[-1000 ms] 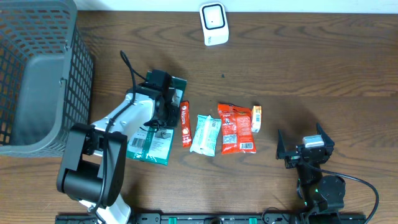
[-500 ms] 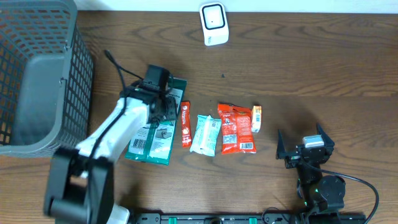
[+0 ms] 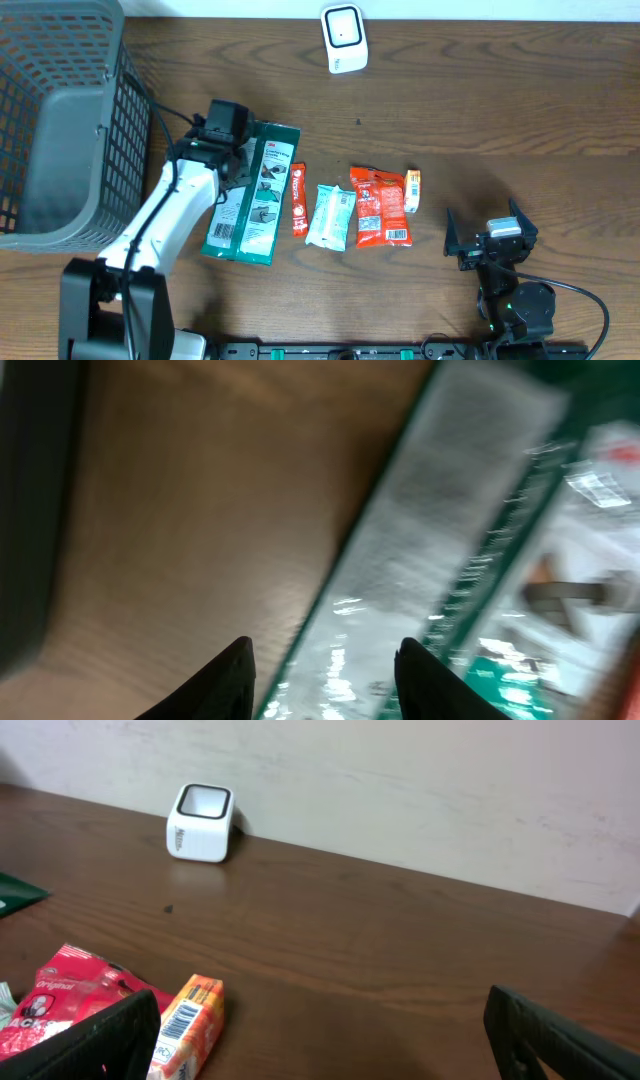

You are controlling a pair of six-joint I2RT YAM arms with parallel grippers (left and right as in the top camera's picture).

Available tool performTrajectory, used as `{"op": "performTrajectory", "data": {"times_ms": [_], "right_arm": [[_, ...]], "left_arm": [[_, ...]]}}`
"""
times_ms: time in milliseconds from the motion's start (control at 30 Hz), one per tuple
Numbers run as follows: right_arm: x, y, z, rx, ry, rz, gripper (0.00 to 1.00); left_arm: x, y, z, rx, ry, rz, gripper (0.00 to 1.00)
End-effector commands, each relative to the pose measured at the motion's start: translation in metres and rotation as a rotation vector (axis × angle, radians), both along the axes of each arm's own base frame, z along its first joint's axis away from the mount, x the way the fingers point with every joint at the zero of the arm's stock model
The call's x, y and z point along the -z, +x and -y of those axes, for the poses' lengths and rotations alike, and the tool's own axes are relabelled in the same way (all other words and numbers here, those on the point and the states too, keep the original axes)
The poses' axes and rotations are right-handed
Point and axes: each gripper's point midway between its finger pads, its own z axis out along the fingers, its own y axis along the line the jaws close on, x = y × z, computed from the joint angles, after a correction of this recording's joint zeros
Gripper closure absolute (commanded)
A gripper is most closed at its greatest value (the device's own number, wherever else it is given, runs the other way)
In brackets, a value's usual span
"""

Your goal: Scan the item barcode

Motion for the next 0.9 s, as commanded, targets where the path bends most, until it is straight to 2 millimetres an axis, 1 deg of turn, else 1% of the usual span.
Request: {"op": "performTrajectory", "data": {"times_ms": [0,233,433,533,633,700,867], "right_arm": [[0.001,0.000,-0.002,-0.009,-0.011,0.000,0.01],[0.001,0.000,-0.002,-0.009,-0.011,0.000,0.01],[0.001,0.000,-0.002,-0.009,-0.011,0.000,0.01],[0.001,0.000,-0.002,-0.009,-0.011,0.000,0.01],[0.001,0.000,-0.002,-0.009,-0.011,0.000,0.01],[0.001,0.000,-0.002,-0.009,-0.011,0.000,0.01],[0.001,0.000,-0.002,-0.009,-0.011,0.000,0.01]], "left_arm": [[0.022,-0.016,-0.015,-0.047,0.021,-0.094,0.53],[0.041,-0.034,-0.017,-0.047,0.036,-0.211,0.54],[0.064,-0.047,-0.019,-0.047,0.046,-0.285,0.55],[0.074,-0.055,-0.014,-0.042,0.019,-0.328,0.55],[0.077,-0.066,-0.009,-0.038,-0.017,-0.368,0.61],[0.077,-0.074,-0.007,-0.039,-0.028,-0.403,0.62],[0.077,-0.082,0.001,-0.035,-0.078,-0.437,0.62]]}}
